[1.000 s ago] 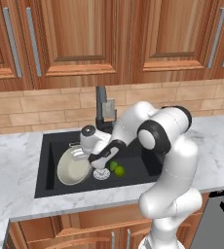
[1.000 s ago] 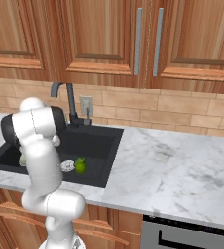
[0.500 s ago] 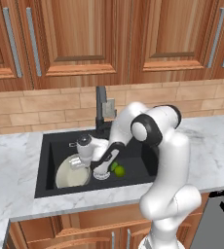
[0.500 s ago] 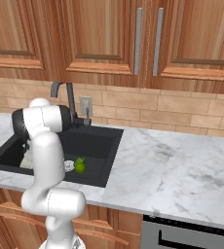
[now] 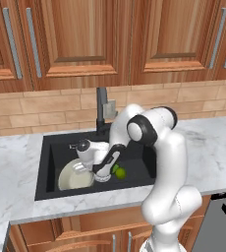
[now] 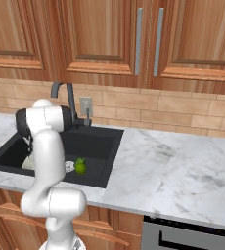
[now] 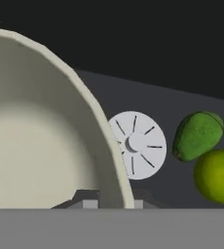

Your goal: Dump the avocado and lime from the bowl so the bowl can be washed. Place the bowl in the sink after clearing the leftovers.

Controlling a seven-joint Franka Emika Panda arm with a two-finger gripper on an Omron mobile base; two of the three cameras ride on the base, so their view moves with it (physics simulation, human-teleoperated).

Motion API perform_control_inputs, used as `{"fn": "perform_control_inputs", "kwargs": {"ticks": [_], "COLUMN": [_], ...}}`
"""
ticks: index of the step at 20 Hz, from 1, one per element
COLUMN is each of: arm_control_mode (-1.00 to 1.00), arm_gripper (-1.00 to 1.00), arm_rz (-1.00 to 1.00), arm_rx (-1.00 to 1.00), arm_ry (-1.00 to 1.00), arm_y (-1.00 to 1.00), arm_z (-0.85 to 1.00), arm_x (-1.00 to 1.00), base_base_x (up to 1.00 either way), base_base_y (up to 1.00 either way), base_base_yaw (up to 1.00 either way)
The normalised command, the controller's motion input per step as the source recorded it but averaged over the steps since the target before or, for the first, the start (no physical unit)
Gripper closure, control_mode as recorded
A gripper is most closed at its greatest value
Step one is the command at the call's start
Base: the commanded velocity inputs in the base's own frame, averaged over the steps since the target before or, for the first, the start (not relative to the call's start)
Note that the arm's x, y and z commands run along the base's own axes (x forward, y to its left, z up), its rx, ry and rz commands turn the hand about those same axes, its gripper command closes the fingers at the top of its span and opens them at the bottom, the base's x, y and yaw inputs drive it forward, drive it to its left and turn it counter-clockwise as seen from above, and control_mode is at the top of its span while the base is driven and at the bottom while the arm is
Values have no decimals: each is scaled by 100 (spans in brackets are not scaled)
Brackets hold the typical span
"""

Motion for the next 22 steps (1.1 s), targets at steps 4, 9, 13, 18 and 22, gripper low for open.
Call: {"fn": "perform_control_inputs", "kwargs": {"ticks": [4, 9, 13, 18, 22], "arm_control_mode": [-100, -100, -100, -100, -100], "arm_gripper": [100, -100, -100, -100, -100], "arm_rz": [-6, 0, -5, -3, 0], "arm_rx": [0, -3, -12, -11, -6], "arm_ry": [0, -1, -9, -15, -24], "arm_y": [-4, 0, 0, 0, 0], "arm_z": [-26, 9, 58, 90, 100], "arm_x": [0, -7, -15, -24, -53], "base_base_x": [0, 0, 0, 0, 0], "base_base_y": [0, 0, 0, 0, 0], "base_base_yaw": [0, 0, 0, 0, 0]}}
